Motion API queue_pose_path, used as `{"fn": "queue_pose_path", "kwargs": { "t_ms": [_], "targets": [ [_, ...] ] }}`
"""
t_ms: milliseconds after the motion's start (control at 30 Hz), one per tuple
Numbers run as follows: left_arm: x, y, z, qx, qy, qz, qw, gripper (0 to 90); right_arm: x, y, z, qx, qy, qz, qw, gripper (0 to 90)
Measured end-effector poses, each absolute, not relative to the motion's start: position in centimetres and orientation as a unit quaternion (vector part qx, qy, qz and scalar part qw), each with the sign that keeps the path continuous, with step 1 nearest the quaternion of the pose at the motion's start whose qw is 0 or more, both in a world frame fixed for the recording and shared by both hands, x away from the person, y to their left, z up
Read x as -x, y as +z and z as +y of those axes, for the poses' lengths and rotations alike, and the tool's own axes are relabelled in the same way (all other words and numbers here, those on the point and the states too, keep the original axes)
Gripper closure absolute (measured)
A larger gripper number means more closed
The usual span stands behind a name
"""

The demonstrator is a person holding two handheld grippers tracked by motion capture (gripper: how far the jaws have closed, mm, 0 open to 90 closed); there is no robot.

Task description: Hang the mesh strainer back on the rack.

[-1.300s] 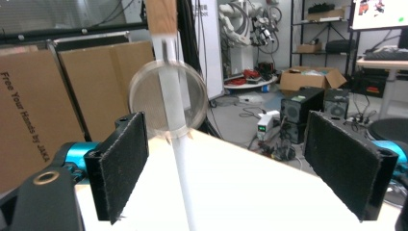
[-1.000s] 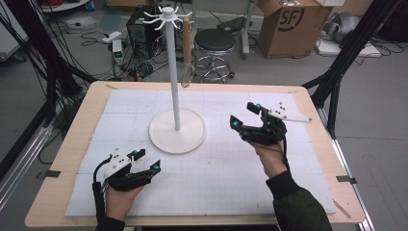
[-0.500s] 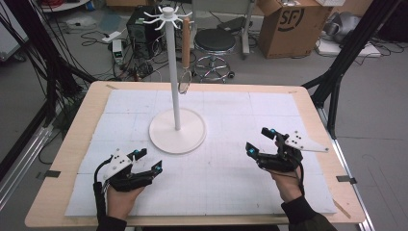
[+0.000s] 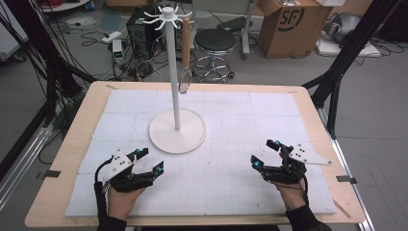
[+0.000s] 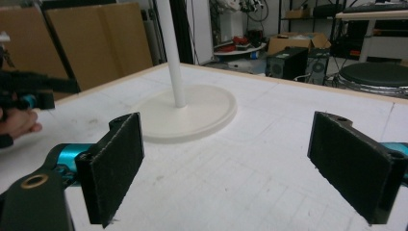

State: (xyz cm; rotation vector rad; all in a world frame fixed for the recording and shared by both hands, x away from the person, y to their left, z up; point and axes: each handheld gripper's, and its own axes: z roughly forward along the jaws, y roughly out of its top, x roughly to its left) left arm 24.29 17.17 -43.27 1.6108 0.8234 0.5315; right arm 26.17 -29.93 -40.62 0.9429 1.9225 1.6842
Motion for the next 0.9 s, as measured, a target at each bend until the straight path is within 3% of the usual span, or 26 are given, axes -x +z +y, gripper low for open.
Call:
{"fn": "queue_pose_path", "kwargs": {
  "t_ms": [900],
  "targets": [
    [-24.3,-43.3,17.0,-0.697,0.226,0.348,0.585,26.0,-24.9,-42.9,-30.8,-0.353,0.576,0.708,0.208,11.5]
  ]
}}
